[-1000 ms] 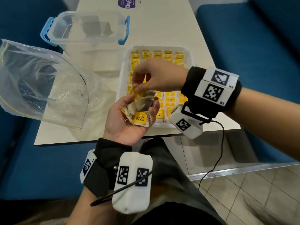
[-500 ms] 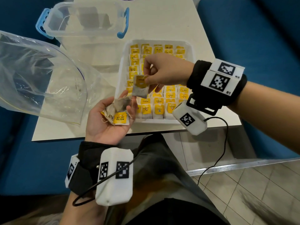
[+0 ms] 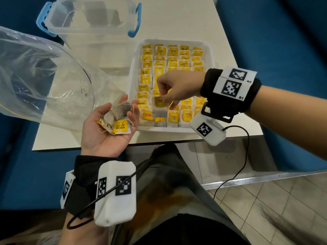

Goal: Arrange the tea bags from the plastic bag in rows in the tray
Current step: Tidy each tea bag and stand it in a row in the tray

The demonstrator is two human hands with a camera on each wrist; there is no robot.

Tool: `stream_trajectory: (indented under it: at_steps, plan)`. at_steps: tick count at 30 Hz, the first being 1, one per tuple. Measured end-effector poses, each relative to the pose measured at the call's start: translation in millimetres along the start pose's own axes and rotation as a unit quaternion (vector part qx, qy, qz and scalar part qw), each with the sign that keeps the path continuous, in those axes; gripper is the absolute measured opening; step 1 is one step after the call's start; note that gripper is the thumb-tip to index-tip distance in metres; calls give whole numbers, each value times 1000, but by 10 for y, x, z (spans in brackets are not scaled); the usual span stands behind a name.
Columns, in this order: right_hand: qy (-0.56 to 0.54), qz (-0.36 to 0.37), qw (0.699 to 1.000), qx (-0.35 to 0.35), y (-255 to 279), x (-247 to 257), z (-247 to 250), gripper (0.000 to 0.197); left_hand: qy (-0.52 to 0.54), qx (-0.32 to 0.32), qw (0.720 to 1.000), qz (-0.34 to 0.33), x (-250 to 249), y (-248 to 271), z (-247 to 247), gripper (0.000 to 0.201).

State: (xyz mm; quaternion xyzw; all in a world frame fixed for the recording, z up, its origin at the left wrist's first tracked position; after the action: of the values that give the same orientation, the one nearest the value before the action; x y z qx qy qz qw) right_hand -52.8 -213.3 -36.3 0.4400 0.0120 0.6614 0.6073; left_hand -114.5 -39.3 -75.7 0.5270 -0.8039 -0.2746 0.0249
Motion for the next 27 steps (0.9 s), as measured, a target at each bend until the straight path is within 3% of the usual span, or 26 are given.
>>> stream_trajectory:
  at_steps: [12,19,27]
  plan:
    - [88,-46,992,79,-139,-97,-290,25,-5,6,1000,6,24,-3,-48,51]
    - [71,-63,993,75,-163,-71,-296,21,1,15,1000,12,19,-10,-69,49]
    - [129,-68,989,28,-175,-27,-276,5,9,20,1000,14,-4,-3,-55,48]
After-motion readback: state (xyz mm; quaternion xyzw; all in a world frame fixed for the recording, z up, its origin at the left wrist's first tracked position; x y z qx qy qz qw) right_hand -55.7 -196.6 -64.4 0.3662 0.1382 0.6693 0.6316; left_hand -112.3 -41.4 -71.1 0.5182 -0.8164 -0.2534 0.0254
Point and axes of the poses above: each hand's wrist, its own y-axis away from the middle knuckle, its own z-axis out of the back of the hand, x = y × z, the point moved 3 cm from there along -y, towards the middle knuckle, and after that the axes turned 6 degrees about -z, right-handed, at the moved point
